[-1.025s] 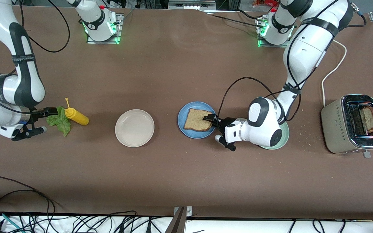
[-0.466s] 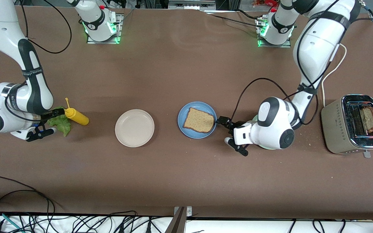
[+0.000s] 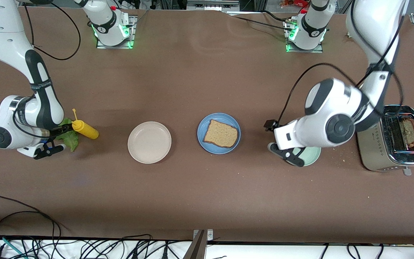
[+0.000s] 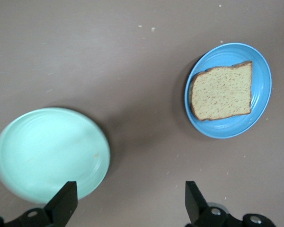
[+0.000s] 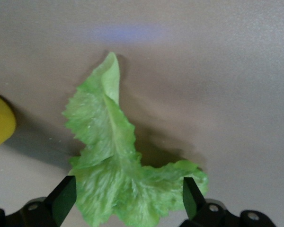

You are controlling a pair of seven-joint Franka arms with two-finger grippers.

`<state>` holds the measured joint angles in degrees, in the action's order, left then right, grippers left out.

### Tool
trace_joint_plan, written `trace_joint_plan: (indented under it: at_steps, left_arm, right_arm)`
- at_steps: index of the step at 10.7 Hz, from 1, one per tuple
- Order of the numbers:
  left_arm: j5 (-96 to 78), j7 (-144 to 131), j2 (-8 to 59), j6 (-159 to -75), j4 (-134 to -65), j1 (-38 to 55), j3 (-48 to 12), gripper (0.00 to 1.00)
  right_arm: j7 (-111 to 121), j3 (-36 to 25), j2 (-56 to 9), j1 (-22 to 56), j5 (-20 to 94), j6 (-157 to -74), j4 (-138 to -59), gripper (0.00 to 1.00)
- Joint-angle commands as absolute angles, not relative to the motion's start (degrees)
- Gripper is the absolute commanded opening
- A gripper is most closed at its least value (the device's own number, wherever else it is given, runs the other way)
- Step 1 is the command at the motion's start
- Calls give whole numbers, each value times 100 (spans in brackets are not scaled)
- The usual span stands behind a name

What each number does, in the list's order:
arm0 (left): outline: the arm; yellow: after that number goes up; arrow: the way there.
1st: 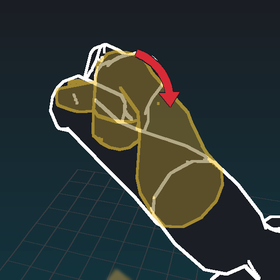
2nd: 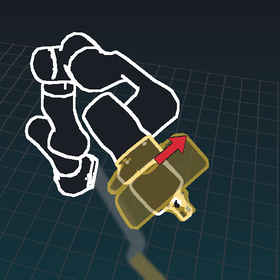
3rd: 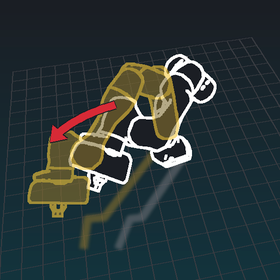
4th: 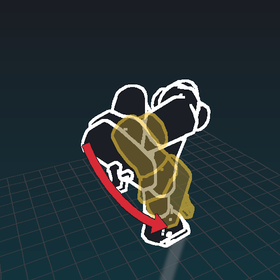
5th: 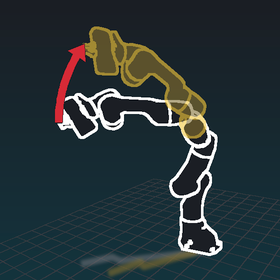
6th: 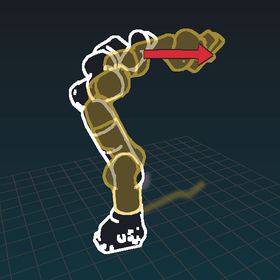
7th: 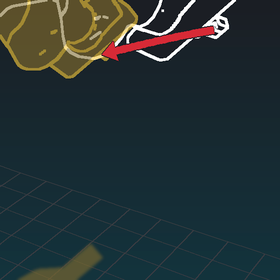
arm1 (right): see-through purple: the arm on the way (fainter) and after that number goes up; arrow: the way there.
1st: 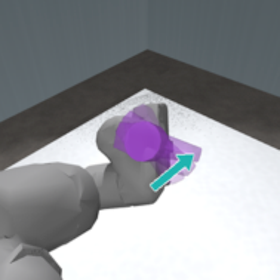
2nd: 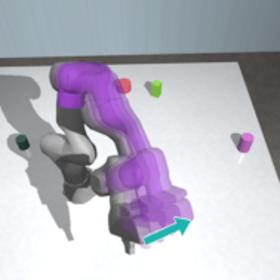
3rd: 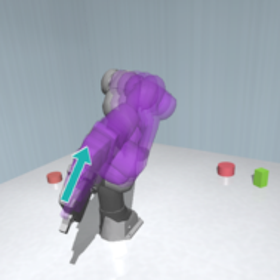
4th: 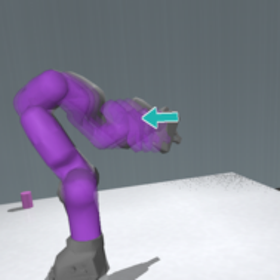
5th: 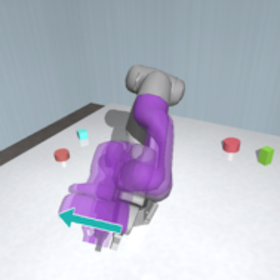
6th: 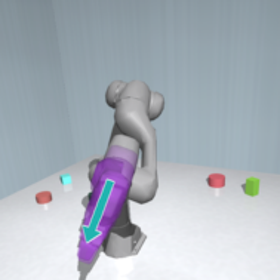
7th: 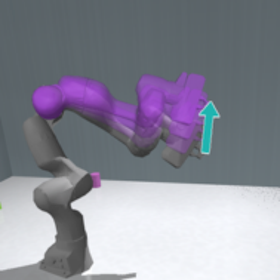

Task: Make sandwich in blue plate with both arms
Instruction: 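Grasp the lettuce leaf with the right gripper while the left arm withdraws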

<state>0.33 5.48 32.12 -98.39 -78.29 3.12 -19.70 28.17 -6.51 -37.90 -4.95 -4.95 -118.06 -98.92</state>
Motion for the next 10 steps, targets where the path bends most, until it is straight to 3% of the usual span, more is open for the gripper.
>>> trace_joint_plan:
  at_steps: [1, 6, 10]
  left_arm:
    - [676, 79, 1999, -9038, -8025, 273, -1916, 100]
    - [511, 88, 697, -8701, -8471, -114, -1513, 100]
    - [158, 79, -253, -8780, -9481, -27, -1055, 100]
  right_arm:
    - [2953, -606, -3841, -624, -404, -11927, -9896, 80]
    - [2953, -606, -3867, -686, -343, -11944, -9853, 0]
    - [2962, -589, -3736, -659, -351, -11831, -9687, 0]
